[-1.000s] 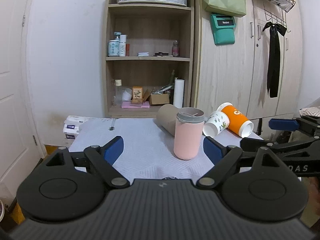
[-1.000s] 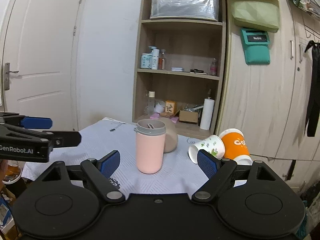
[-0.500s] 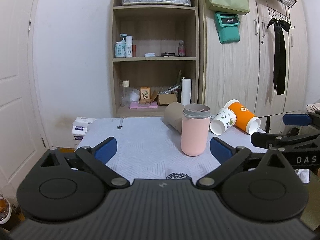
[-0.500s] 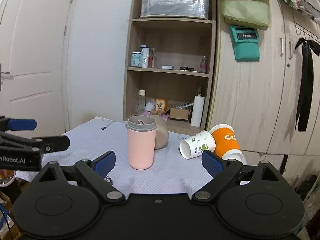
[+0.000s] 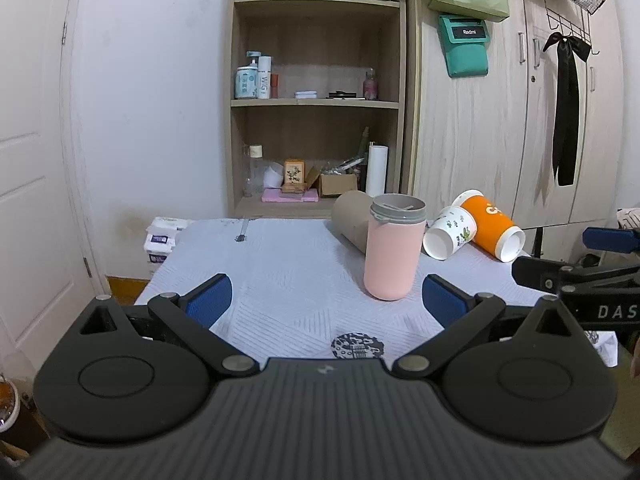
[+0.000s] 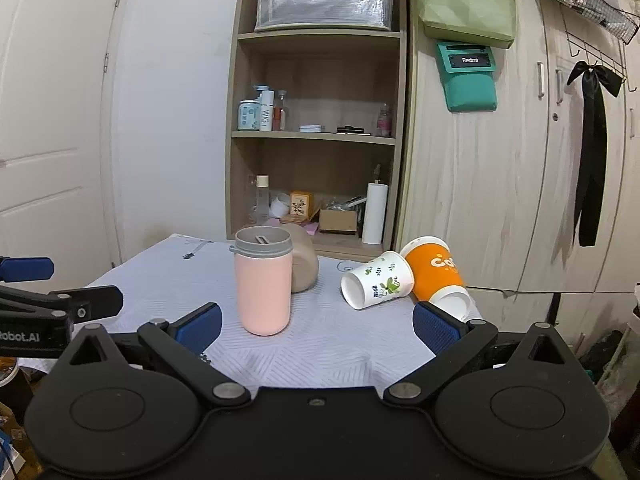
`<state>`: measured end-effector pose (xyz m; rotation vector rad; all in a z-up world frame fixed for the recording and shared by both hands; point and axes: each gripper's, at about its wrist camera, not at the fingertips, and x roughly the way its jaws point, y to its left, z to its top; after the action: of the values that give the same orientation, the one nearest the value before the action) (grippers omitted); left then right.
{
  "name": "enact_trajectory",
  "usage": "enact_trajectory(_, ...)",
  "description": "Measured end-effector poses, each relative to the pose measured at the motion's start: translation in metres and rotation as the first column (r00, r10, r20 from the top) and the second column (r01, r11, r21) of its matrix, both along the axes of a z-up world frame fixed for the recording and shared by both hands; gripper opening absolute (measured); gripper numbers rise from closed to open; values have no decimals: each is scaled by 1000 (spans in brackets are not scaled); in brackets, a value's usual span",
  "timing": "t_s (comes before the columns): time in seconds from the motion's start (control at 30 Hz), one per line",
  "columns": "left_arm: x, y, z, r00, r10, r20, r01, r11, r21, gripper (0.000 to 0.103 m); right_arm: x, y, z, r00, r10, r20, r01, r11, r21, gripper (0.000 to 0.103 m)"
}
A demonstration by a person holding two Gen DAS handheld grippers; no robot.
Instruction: Flip cup upright
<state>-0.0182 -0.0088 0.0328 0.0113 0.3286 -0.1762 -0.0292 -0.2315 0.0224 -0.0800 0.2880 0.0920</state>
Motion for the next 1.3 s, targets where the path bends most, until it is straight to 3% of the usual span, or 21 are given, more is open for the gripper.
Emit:
enact_trajectory(0.43,8,-5,-8,997,18,-73,-16,999,30,103,2,2,-1,999,-38,-8,38,999,-24,103)
enact_trajectory(1.0,10,-9,-11,995,43,-88,-38,998,56,103,5,0,-4,999,-50,-21,50,999,-18,103)
enact_trajectory(1.3,9,-6,-11,992,110,-67,-106,992,64,103,2,1,-4,998,-63,-8,63,998,-23,103)
